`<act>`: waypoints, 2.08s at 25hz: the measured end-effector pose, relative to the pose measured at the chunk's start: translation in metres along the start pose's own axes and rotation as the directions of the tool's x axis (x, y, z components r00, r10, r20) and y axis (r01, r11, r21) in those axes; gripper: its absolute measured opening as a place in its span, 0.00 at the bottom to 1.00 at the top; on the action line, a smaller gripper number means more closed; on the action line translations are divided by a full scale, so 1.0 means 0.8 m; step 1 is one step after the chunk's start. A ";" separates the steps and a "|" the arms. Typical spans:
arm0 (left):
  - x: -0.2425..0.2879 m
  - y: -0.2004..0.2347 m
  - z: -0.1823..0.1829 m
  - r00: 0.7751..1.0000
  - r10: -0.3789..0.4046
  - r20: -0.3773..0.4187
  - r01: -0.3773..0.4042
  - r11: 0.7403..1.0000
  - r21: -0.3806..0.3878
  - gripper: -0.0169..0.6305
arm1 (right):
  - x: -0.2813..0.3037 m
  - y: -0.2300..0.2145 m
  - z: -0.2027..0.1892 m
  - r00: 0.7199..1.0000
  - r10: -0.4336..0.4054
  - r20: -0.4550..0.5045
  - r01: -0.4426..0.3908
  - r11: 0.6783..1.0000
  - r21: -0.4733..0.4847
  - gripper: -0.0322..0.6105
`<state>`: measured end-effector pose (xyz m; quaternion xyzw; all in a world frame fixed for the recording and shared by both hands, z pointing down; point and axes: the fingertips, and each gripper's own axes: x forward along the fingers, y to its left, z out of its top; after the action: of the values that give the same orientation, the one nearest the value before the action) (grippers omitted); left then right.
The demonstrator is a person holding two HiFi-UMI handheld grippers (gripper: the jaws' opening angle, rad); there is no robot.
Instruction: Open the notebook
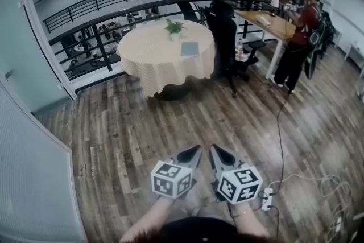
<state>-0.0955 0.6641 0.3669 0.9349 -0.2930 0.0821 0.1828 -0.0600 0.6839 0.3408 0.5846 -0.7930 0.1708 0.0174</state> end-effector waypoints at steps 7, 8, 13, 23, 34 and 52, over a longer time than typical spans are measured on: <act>0.027 -0.007 -0.008 1.000 -0.019 0.004 0.019 0.996 -0.082 0.04 | -0.002 -0.023 -0.007 0.999 0.038 0.000 -0.038 0.997 0.060 0.07; 0.032 -0.007 -0.008 1.000 -0.024 0.010 0.025 0.993 -0.117 0.04 | -0.001 -0.028 -0.007 0.999 0.039 -0.003 -0.038 0.997 0.067 0.07; 0.050 -0.011 -0.004 0.999 -0.040 -0.001 0.039 0.994 -0.105 0.04 | 0.007 -0.048 -0.001 1.000 0.029 -0.003 -0.029 0.998 0.055 0.07; 0.121 0.040 0.007 0.995 -0.101 -0.020 0.097 0.984 -0.151 0.04 | 0.077 -0.098 -0.005 0.999 0.039 -0.022 -0.036 0.993 0.109 0.07; 0.221 0.172 0.107 0.990 -0.136 -0.028 0.133 0.987 -0.095 0.04 | 0.246 -0.159 0.078 1.000 -0.022 0.007 0.021 0.993 0.117 0.07; 0.332 0.319 0.159 0.982 -0.171 -0.079 0.167 0.985 -0.049 0.04 | 0.421 -0.221 0.111 0.996 -0.091 -0.012 0.092 0.987 0.130 0.07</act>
<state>-0.0203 0.2825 0.3939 0.9480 -0.2064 0.0989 0.2211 0.0140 0.3022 0.3784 0.6197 -0.7524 0.2230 -0.0107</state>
